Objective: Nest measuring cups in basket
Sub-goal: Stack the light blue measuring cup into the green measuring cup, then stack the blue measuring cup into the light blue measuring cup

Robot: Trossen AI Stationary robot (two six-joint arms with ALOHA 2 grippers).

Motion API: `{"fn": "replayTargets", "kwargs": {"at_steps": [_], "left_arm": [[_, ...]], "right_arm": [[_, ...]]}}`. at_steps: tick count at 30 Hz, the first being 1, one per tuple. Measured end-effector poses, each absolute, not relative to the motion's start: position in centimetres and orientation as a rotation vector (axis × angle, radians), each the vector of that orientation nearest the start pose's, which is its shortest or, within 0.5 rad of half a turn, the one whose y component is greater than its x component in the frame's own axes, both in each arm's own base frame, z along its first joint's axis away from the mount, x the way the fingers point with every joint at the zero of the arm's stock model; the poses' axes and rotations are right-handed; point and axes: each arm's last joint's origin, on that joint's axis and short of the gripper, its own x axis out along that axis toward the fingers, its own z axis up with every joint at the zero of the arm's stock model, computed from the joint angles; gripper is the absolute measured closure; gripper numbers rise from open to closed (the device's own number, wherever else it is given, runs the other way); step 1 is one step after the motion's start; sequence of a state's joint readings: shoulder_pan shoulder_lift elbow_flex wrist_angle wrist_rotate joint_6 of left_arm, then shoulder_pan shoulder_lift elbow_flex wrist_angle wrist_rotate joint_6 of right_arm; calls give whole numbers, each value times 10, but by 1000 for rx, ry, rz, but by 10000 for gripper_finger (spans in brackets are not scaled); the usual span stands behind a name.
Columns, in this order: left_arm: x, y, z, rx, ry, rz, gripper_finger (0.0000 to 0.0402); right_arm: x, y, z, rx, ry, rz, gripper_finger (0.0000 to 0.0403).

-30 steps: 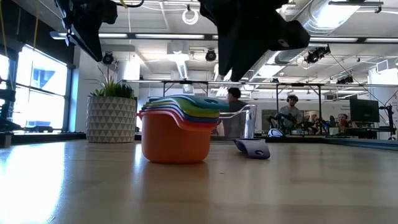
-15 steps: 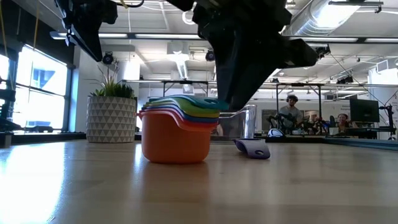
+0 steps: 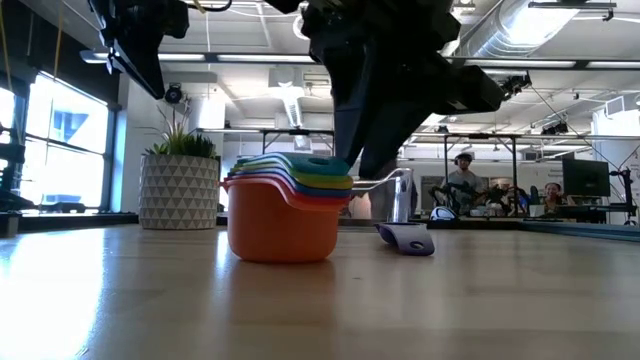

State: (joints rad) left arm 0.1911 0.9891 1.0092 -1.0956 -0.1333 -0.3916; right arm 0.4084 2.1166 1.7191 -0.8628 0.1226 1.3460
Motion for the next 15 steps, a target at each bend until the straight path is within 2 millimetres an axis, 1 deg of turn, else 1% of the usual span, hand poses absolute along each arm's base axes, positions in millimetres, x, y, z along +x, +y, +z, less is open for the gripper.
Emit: {"fn": "replayTargets", "kwargs": {"at_steps": [4,9,15], "left_arm": [[161,35,304,-380,1009,500,357],[161,35,304,-369,1012,494,357],[161,35,304,-328,1021,470,357]], "right_arm": [[399,169,197,824,1160,-597,329],[395,166,197,829,1172,-659,329],[398,154,201,870,1147,-705,329]]}}
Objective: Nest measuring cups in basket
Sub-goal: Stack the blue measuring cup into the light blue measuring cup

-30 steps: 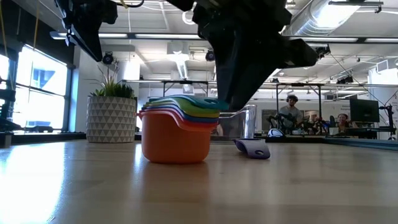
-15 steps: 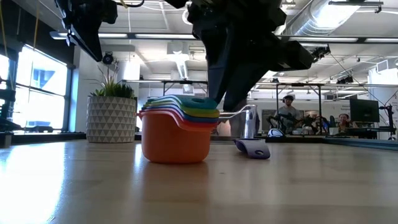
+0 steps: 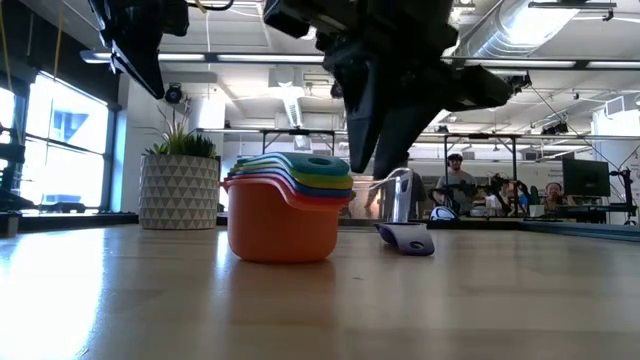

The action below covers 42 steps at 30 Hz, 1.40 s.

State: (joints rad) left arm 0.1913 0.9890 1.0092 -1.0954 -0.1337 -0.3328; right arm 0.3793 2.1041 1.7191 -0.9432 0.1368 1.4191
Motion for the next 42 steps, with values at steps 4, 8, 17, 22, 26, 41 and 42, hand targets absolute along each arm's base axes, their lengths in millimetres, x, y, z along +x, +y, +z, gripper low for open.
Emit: {"fn": "replayTargets", "kwargs": {"at_steps": [4,8,17,22,26,41,42], "left_arm": [[161,35,304,-293,1029,449,357],[161,35,304,-263,1036,431,357],[161,35,304,-176,1053,379,357],[161,35,304,-151,1058,365,357],[161,35,304,-138,1061,357,357],[161,35,304,-121,1064,346,357],[161,35,304,-121,1064,346,357]], "right_arm": [[402,143,202,930,1119,-758,329],[406,132,202,975,1098,-802,329],[405,101,202,1012,1097,-970,329],[406,86,201,1022,1099,-1019,329],[406,74,201,1030,1099,-1051,329],[405,42,201,936,1144,-1088,329],[405,42,201,920,1153,-1074,329]]}}
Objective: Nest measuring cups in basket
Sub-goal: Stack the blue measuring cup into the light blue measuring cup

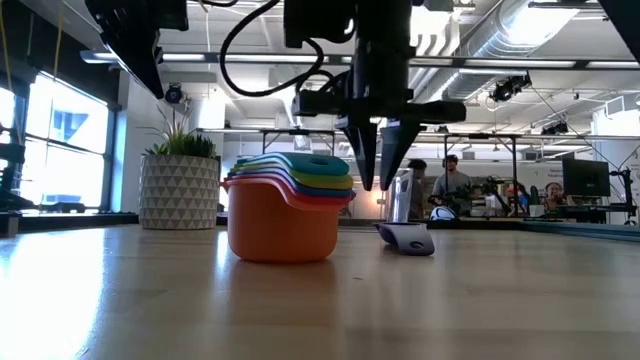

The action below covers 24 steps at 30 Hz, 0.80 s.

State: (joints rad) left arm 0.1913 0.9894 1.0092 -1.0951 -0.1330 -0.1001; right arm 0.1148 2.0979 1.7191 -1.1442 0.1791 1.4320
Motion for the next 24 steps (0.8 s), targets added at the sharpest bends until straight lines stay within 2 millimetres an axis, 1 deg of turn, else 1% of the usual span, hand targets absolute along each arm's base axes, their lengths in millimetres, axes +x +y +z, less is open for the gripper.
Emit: {"fn": "replayTargets", "kwargs": {"at_steps": [5,9,24], "left_arm": [[161,35,304,-124,1063,348,357],[161,35,304,-130,1059,352,357],[164,36,306,-143,1015,368,357]], "right_arm": [[408,35,199,875,1173,-1035,329],[411,30,188,861,1206,-1028,329],[414,31,158,793,1328,-1036,329]]}}
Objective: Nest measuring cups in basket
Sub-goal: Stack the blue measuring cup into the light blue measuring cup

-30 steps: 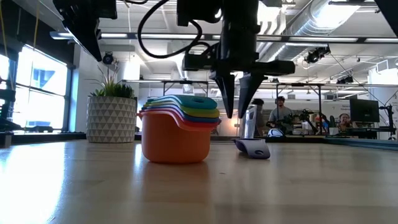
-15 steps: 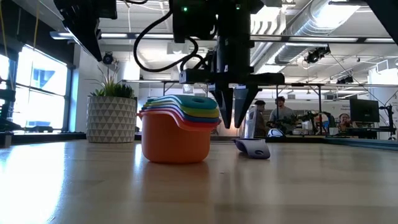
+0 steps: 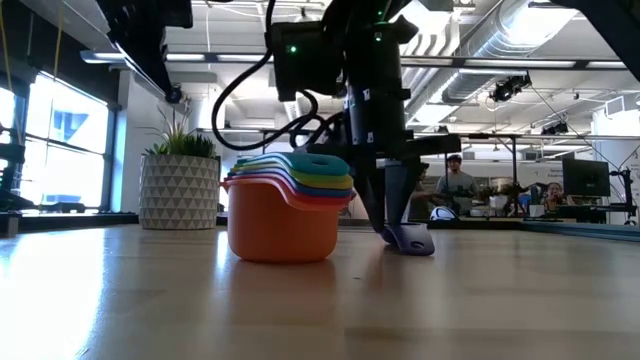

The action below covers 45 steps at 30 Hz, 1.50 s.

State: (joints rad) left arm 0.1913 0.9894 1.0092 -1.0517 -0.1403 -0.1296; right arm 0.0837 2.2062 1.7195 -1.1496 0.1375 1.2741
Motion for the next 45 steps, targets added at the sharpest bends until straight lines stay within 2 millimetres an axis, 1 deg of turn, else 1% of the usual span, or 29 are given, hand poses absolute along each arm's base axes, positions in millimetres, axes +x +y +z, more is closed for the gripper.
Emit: {"fn": "replayTargets", "kwargs": {"at_steps": [5,7,13,18,21,23,26,30,33,36,40,45], "left_arm": [[165,36,307,-143,1008,368,357],[165,36,307,-143,1008,369,357],[165,36,307,-143,1008,368,357],[165,36,307,-143,1008,368,357],[165,36,307,-142,1009,368,357],[165,36,306,-142,1010,368,357],[165,36,306,-142,1011,368,357],[165,36,306,-142,1012,367,357],[165,36,306,-140,1012,367,357],[165,36,306,-140,1012,366,357],[165,36,306,-141,1012,365,357],[165,36,306,-141,1012,365,357]], "right_arm": [[414,31,155,779,1342,-1029,329],[414,31,155,777,1342,-1026,335],[414,31,155,778,1355,-1024,394],[412,31,155,775,1374,-1023,398],[412,34,160,807,1372,-1011,399],[412,40,171,817,1357,-1008,400],[420,53,196,843,1305,-963,401],[432,70,232,864,1168,-894,402],[435,82,257,868,1080,-865,402],[436,91,277,887,1028,-811,402],[438,106,295,887,969,-722,402],[439,125,299,870,931,-633,402]]}}
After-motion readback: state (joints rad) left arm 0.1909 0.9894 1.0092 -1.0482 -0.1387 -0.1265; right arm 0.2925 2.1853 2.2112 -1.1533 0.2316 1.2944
